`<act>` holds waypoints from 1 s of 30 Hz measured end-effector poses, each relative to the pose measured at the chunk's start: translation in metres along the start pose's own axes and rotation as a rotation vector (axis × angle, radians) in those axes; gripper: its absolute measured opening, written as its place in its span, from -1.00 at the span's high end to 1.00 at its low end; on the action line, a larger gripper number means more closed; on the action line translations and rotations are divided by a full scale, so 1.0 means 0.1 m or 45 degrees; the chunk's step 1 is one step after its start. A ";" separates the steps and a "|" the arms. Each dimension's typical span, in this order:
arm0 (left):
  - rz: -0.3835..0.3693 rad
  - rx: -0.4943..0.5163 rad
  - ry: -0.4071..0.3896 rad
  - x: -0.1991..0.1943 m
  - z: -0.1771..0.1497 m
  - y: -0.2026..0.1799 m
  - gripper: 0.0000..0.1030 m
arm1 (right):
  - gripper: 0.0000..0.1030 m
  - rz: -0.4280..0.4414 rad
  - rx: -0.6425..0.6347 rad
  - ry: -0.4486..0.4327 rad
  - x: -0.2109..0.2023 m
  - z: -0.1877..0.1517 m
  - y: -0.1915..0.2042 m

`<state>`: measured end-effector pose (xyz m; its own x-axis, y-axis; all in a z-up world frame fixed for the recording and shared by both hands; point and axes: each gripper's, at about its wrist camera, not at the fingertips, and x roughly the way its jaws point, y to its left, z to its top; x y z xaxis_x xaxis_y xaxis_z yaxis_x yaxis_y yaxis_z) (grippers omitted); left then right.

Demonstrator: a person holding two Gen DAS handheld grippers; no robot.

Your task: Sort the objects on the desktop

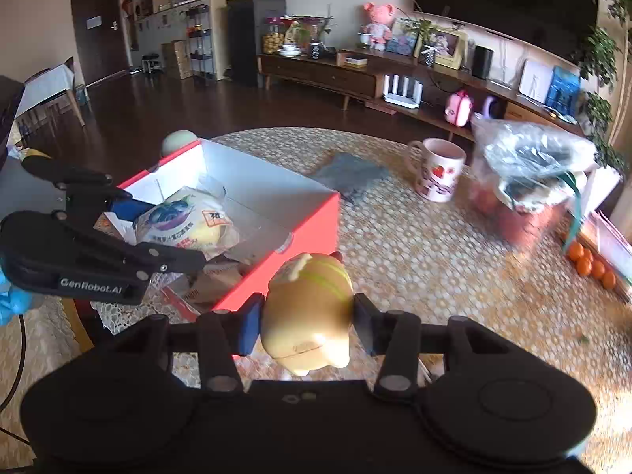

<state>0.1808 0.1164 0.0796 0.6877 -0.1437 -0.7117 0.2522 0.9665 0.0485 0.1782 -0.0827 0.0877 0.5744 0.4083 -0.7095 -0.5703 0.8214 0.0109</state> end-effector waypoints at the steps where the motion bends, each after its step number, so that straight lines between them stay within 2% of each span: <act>1: 0.015 -0.008 -0.002 0.01 0.01 0.07 0.01 | 0.07 0.006 -0.010 0.001 0.04 0.04 0.04; 6: 0.080 -0.038 0.006 0.11 0.07 0.40 0.01 | 0.07 0.034 -0.048 0.006 0.23 0.19 0.24; 13: 0.172 -0.070 0.083 0.49 0.06 0.77 0.01 | 0.07 0.048 -0.075 -0.007 0.55 0.42 0.46; 30: 0.199 -0.071 0.244 1.30 -0.02 1.06 0.01 | 0.08 0.030 -0.115 0.133 1.45 0.52 0.75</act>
<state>0.2958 0.2004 -0.0091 0.5721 0.0460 -0.8189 0.1116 0.9848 0.1333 0.2499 0.0587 0.0223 0.4987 0.3791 -0.7795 -0.6359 0.7711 -0.0319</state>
